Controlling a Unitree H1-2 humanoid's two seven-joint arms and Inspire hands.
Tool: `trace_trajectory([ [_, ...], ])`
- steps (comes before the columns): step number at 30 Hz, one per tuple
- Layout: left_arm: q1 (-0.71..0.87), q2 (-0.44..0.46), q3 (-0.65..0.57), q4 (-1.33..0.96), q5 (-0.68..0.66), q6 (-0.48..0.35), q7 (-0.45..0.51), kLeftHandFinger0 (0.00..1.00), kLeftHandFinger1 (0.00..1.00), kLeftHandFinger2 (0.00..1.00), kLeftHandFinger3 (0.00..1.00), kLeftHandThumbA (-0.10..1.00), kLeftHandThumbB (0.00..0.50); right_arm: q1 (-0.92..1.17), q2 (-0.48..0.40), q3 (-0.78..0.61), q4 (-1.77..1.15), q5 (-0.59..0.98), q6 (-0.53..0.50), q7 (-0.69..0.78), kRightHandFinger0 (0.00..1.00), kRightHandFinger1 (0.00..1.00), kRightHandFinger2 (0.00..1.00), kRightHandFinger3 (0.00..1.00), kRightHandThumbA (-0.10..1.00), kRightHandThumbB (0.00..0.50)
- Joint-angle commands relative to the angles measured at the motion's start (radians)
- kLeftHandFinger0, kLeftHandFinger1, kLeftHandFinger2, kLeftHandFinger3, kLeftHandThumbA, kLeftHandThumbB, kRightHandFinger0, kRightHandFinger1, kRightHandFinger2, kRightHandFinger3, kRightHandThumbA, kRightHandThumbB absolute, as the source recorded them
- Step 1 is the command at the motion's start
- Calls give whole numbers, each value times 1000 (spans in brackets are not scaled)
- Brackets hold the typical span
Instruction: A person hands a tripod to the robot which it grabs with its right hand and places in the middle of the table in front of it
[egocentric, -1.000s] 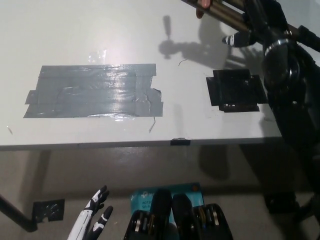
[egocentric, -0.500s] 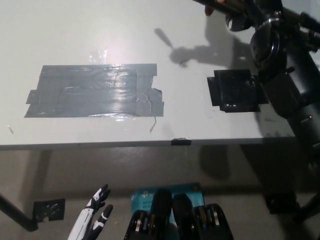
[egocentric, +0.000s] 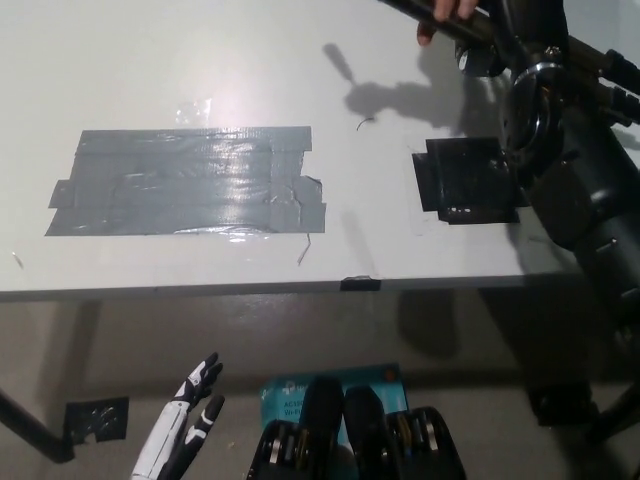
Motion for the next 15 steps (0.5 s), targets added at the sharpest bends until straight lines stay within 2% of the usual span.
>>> trace_trajectory([
  [1, -11, 19, 5, -30, -3, -10, -5, 1000, 1000, 1000, 1000, 959, 260, -71, -41, 9, -40, -22, -68, -133, 55, 496, 917, 817, -100, 217],
  [2, -9, 19, 4, -32, -3, -4, -7, 1000, 1000, 1000, 1000, 963, 267, -66, -42, 12, -52, -24, -68, -133, 5, 438, 867, 737, -100, 227],
  [3, -10, 19, 4, -29, -4, -5, -7, 1000, 1000, 1000, 1000, 963, 266, -64, -43, 15, -59, -22, -67, -130, 0, 410, 842, 695, -100, 232],
  [6, -9, 21, 3, -27, -3, -13, -8, 1000, 1000, 1000, 1000, 957, 248, -51, -43, 27, -91, -25, -63, -117, 0, 371, 831, 629, -100, 230],
  [7, -8, 22, 3, -27, -4, -13, -8, 1000, 1000, 1000, 1000, 957, 248, -48, -44, 30, -93, -25, -67, -122, 0, 371, 833, 628, -100, 230],
  [9, -7, 22, 3, -30, -5, -9, -9, 1000, 1000, 1000, 1000, 956, 248, -39, -42, 35, -105, -22, -73, -114, 0, 382, 859, 557, -100, 220],
  [11, -10, 23, 4, -35, -2, -4, -8, 1000, 1000, 1000, 1000, 957, 250, -33, -45, 49, -117, -29, -73, -103, 17, 422, 847, 486, -100, 222],
  [12, -10, 22, 3, -34, -3, -7, -7, 1000, 1000, 1000, 1000, 956, 249, -30, -46, 53, -117, -32, -77, -107, 55, 473, 864, 462, -100, 234],
  [13, -11, 20, 3, -29, -5, -14, -4, 1000, 1000, 1000, 1000, 952, 247, -22, -45, 57, -119, -31, -83, -111, 109, 534, 860, 456, -100, 236],
  [14, -11, 21, 3, -29, -5, -15, -4, 1000, 1000, 1000, 1000, 951, 247, -20, -45, 58, -120, -30, -84, -111, 119, 537, 830, 454, -100, 236],
  [15, -13, 21, 3, -28, -4, -16, -3, 1000, 1000, 1000, 1000, 951, 249, -15, -45, 62, -120, -25, -90, -98, 64, 501, 825, 477, -100, 236],
])
